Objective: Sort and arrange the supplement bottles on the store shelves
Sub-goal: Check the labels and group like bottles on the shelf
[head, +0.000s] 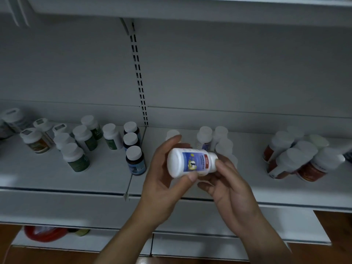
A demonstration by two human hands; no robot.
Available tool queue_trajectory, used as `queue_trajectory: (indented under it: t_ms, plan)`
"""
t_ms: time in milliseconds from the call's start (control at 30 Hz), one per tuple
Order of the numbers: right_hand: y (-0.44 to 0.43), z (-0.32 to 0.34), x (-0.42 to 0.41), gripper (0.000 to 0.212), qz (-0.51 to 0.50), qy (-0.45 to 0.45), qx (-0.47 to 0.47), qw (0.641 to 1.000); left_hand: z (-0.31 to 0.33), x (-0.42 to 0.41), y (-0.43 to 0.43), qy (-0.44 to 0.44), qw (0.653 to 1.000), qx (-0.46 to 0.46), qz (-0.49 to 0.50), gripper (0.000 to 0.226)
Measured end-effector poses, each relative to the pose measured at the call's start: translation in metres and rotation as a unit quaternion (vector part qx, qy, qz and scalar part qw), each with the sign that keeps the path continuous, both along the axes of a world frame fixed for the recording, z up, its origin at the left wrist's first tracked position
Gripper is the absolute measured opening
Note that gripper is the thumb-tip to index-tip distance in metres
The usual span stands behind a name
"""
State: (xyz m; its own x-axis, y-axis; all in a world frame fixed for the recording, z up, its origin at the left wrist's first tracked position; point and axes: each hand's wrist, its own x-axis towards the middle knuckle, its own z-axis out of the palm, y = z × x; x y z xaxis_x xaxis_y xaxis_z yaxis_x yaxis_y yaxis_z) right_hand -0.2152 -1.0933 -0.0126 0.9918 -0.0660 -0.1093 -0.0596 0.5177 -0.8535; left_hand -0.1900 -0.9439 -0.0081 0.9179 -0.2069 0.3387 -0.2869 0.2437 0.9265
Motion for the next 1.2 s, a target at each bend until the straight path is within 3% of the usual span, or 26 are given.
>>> queue_trajectory:
  t_ms: [100, 200, 367, 467, 600, 767, 867, 1033, 1100, 1200]
  plan:
    - [-0.003, 0.001, -0.002, 0.045, -0.005, -0.046, -0.119, 0.992, 0.001, -0.001, -0.003, 0.062, 0.997, -0.045, 0.015, 0.051]
    - [-0.003, 0.005, -0.004, 0.050, -0.002, -0.074, -0.189, 0.979, -0.003, -0.001, -0.002, 0.094, 0.995, -0.022, 0.019, 0.051]
    - [-0.005, 0.005, 0.001, 0.044, -0.032, -0.030, -0.177, 0.983, -0.002, 0.000, 0.008, 0.067, 0.996, -0.003, -0.051, 0.069]
    - [-0.006, 0.007, 0.000, 0.045, -0.023, -0.037, -0.202, 0.978, -0.002, 0.001, 0.010, 0.059, 0.997, 0.008, -0.042, 0.059]
    - [-0.008, 0.011, -0.004, 0.055, 0.004, -0.071, -0.251, 0.965, -0.002, 0.002, 0.005, 0.112, 0.993, 0.021, 0.007, 0.052]
    - [-0.008, 0.014, -0.001, 0.043, -0.013, -0.047, -0.226, 0.973, -0.002, -0.001, 0.009, 0.090, 0.994, 0.051, -0.033, 0.060]
    - [-0.009, 0.013, 0.001, 0.049, -0.018, -0.025, -0.221, 0.975, -0.002, 0.001, 0.013, 0.063, 0.996, 0.046, -0.047, 0.058]
    - [-0.010, 0.012, -0.002, 0.060, 0.001, -0.063, -0.248, 0.967, -0.002, 0.003, 0.006, 0.109, 0.993, 0.041, 0.001, 0.049]
    - [-0.010, 0.011, -0.001, 0.053, -0.010, -0.064, -0.252, 0.966, -0.002, 0.004, 0.006, 0.118, 0.991, 0.058, 0.003, 0.047]
    - [-0.008, 0.011, 0.001, 0.038, -0.026, -0.039, -0.241, 0.969, -0.004, 0.003, 0.012, 0.091, 0.993, 0.068, -0.033, 0.063]
